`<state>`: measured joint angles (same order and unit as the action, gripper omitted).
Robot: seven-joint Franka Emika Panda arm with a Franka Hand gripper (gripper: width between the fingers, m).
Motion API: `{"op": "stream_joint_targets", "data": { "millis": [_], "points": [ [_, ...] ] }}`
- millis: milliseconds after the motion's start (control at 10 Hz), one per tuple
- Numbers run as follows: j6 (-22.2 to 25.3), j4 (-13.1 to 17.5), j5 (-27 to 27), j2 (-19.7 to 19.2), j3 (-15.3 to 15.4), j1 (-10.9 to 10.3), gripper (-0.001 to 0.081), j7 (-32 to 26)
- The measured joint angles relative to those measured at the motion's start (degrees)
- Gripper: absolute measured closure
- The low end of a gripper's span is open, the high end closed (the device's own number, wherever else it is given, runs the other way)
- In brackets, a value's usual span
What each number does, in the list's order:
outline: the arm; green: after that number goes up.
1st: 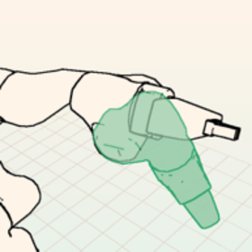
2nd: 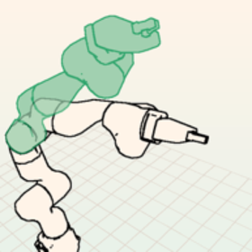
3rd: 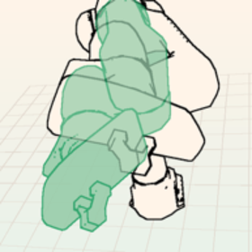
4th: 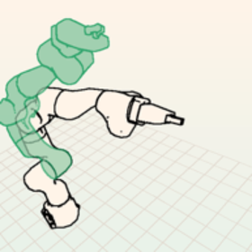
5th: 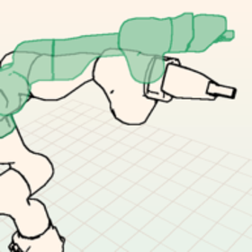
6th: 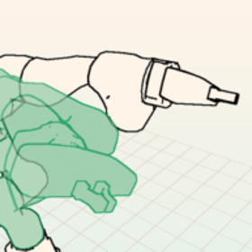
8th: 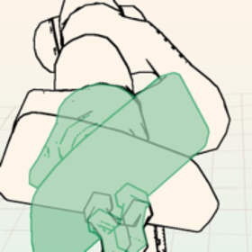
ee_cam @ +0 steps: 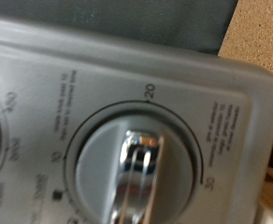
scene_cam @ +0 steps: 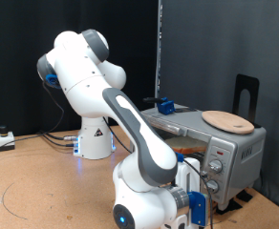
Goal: Make a piece of toast with the oven
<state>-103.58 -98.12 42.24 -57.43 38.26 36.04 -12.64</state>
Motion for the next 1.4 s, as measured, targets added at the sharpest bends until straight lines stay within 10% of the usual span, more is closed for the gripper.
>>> {"op": "stream_joint_targets", "data": {
  "millis": [500, 800, 1400],
  "points": [
    [-2.7, -1.2, 1.0, 0.0, 0.9, -1.1, 0.0025, -1.7],
    [-1.6, -1.3, 1.6, 0.1, 1.3, -0.7, 0.039, -1.7],
    [-1.7, -1.7, 2.6, 0.2, 1.2, -0.5, 0.0477, -1.6]
  ]
}}
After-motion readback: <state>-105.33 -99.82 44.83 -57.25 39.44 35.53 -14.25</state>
